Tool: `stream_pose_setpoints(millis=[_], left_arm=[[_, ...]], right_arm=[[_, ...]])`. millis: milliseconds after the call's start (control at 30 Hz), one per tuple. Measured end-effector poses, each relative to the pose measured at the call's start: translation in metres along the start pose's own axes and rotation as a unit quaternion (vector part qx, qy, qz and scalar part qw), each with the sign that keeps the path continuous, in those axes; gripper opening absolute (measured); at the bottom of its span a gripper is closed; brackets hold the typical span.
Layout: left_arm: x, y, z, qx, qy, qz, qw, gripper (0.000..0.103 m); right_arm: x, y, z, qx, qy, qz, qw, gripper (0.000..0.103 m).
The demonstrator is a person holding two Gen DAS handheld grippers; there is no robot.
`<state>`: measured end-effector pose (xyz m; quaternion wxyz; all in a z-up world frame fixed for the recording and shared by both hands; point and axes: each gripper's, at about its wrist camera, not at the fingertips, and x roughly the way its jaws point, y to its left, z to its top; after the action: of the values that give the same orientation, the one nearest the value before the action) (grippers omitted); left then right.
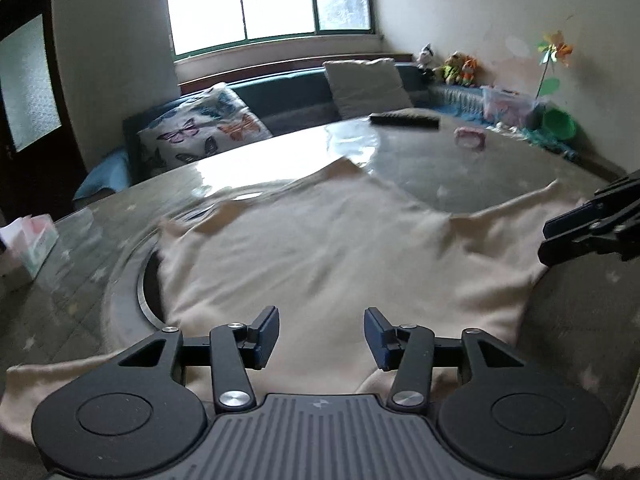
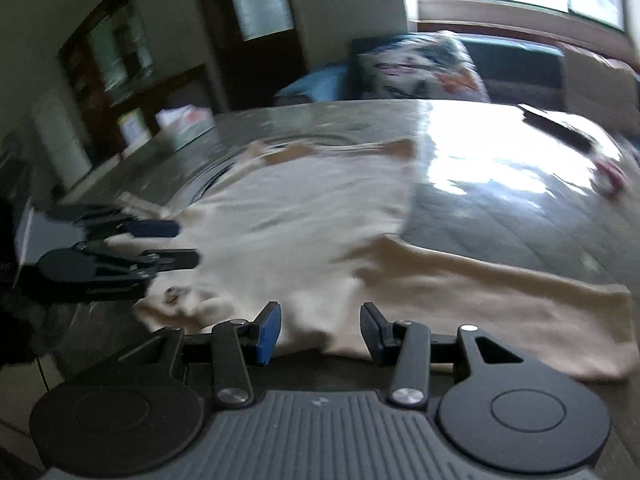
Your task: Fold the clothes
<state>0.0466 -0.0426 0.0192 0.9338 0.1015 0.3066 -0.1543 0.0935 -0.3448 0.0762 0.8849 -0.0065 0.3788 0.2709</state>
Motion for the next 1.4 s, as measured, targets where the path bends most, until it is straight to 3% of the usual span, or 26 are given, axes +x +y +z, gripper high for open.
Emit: stream_pose_setpoints(millis=[167, 333, 433, 533, 633, 667, 767, 1033, 1167, 1267, 1400], left_arm=[[0.012, -0.027, 0.01, 0.013, -0.002, -0.04, 0.9991, 0.05], [0.026, -0.052, 0.009, 0.025, 0.012, -0.072, 0.997, 0.05], [0.029, -0.062, 0.008, 0.036, 0.017, -0.088, 0.9953, 0.05], [0.032, -0.068, 0.006, 0.047, 0.022, -0.09, 0.9946, 0.05], [0.034, -0.068, 0.006, 0.048, 0.027, -0.091, 0.9943, 0.05], [0.035, -0.069, 0.006, 0.05, 0.029, -0.092, 0.9941, 0.05], [0.036, -0.07, 0.006, 0.055, 0.031, -0.093, 0.9937, 0.05], [0.036, -0.074, 0.005, 0.074, 0.03, -0.105, 0.9913, 0.05], [0.036, -0.075, 0.004, 0.077, 0.029, -0.107, 0.9908, 0.05], [0.036, -0.074, 0.005, 0.082, 0.029, -0.109, 0.9902, 0.05], [0.033, -0.075, 0.008, 0.081, 0.02, -0.106, 0.9908, 0.05]], right_arm=[[-0.007, -0.047, -0.011, 0.037, -0.007, -0.107, 0.994, 0.044], [-0.015, -0.088, -0.025, 0.062, -0.019, -0.217, 0.974, 0.043], [-0.02, -0.109, -0.032, 0.086, -0.024, -0.25, 0.964, 0.043], [-0.019, -0.125, -0.037, 0.101, -0.019, -0.256, 0.961, 0.043], [-0.017, -0.132, -0.042, 0.113, -0.017, -0.243, 0.963, 0.027], [-0.018, -0.132, -0.042, 0.112, -0.018, -0.241, 0.964, 0.017], [-0.014, -0.132, -0.034, 0.101, -0.02, -0.244, 0.964, 0.01], [-0.004, -0.14, 0.002, 0.05, -0.042, -0.277, 0.959, 0.009], [0.017, -0.152, -0.004, 0.061, -0.018, -0.283, 0.957, 0.009], [0.017, -0.151, -0.008, 0.061, -0.028, -0.288, 0.955, 0.017], [0.003, -0.147, -0.003, 0.069, -0.041, -0.288, 0.954, 0.018]])
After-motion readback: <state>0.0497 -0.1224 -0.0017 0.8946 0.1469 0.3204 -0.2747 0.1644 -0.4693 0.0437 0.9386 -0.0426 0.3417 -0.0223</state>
